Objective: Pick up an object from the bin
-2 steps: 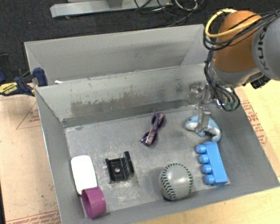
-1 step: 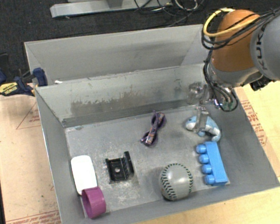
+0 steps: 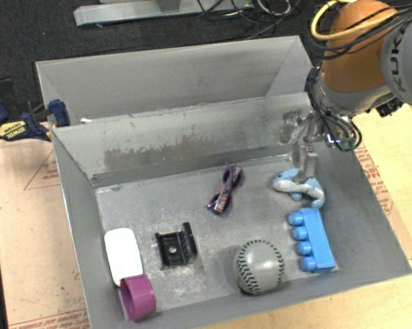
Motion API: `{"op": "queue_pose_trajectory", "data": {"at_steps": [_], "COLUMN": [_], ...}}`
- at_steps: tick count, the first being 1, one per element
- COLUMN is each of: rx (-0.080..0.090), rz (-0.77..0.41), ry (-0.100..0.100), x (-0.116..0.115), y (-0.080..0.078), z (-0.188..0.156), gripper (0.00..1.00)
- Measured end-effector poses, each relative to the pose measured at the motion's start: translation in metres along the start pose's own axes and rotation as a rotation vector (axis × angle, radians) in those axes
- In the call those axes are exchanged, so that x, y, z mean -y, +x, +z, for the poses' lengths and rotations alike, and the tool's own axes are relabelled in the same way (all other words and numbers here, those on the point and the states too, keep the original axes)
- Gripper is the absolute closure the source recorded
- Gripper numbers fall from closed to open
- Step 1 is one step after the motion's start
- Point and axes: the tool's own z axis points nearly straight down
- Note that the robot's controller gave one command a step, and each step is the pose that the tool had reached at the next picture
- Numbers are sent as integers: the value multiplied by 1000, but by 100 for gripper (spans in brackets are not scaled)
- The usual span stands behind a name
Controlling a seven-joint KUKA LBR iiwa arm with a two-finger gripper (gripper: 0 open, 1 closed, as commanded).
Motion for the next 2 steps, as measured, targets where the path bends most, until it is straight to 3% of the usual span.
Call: {"op": "queue_pose_trajectory", "data": {"at_steps": [2], "rx": [1], "rz": [5], "ry": [1], "x": [-10], "y": [0], "z": [24], "gripper": [0]}}
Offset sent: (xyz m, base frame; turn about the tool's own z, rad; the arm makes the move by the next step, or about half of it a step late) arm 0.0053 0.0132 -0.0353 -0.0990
